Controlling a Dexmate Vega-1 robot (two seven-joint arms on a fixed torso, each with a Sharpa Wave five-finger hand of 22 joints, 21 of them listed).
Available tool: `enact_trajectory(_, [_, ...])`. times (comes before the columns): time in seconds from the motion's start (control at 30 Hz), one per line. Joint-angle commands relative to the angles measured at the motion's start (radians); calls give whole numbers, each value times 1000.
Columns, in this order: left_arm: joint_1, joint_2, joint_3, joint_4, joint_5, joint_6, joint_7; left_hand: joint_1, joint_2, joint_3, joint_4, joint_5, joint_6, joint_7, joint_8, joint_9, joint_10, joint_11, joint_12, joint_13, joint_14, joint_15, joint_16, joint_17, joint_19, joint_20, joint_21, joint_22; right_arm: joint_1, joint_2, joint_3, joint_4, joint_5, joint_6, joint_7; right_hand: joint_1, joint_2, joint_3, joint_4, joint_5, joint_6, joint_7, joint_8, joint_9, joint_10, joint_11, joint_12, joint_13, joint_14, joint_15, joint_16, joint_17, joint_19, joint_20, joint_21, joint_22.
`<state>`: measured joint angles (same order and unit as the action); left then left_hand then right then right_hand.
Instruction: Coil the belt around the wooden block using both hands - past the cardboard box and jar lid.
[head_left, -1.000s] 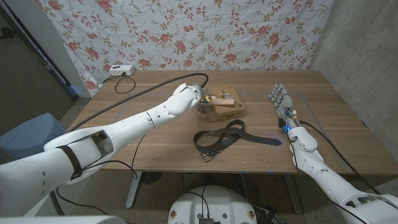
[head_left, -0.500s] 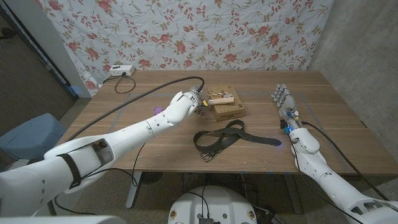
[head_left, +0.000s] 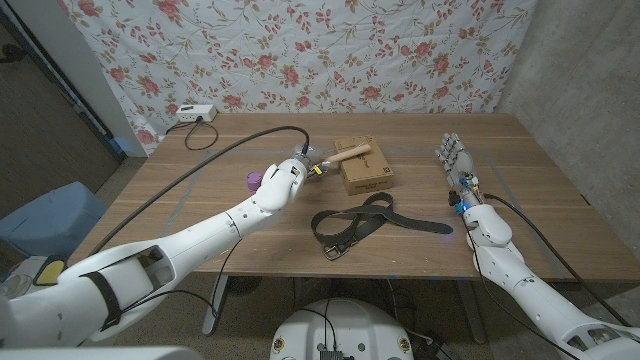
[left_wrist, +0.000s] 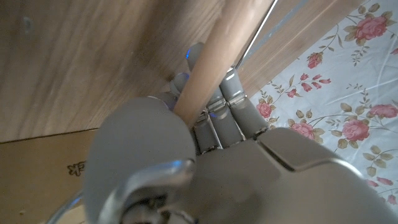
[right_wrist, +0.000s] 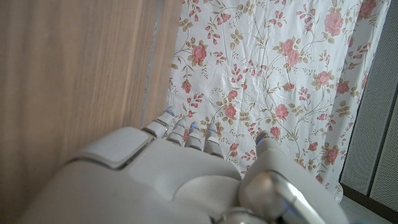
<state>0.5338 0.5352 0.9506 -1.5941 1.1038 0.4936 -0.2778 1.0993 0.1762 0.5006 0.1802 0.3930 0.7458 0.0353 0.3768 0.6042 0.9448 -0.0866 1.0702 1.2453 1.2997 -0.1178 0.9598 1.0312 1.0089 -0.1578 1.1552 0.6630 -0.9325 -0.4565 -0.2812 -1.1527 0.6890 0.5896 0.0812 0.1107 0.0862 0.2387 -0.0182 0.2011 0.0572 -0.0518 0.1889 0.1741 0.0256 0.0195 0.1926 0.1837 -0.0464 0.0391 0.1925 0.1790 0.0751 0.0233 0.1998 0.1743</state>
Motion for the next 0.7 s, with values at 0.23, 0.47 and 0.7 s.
enact_trajectory(0.23, [137, 26, -206, -194, -368, -14, 356, -200, -18, -16, 16, 44, 43, 58, 139, 158, 24, -7, 233, 3, 109, -74, 126, 52, 15, 9, 37, 42, -20, -16, -6, -64, -23, -14, -36, 9, 1, 4, 5, 8, 11, -1, 2, 5, 6, 1, 3, 1, 4, 0, 3, 4, 9, 3, 4, 3])
enact_trajectory(0.47, [138, 28, -253, -238, -544, -20, 308, -349, -42, -46, 12, 75, 88, 70, 307, 344, 25, -1, 396, 2, 112, -73, 160, 63, 31, 11, 41, 50, -42, -35, -3, -103, -38, -24, -59, 10, 2, 5, 4, 8, 12, -2, 2, 5, 6, 0, 2, 1, 3, 0, 2, 4, 8, 2, 3, 3])
enact_trajectory(0.7, [49, 74, -234, -282, -676, 52, 100, -397, -29, -45, 3, 76, 83, 76, 379, 433, 19, -1, 465, 1, 114, -75, 183, 67, 34, 9, 42, 47, -75, -65, 4, -160, -67, -38, -96, 14, 4, 7, 2, 8, 12, -1, 1, 5, 6, 0, 2, 1, 1, -1, 1, 4, 6, 1, 3, 3])
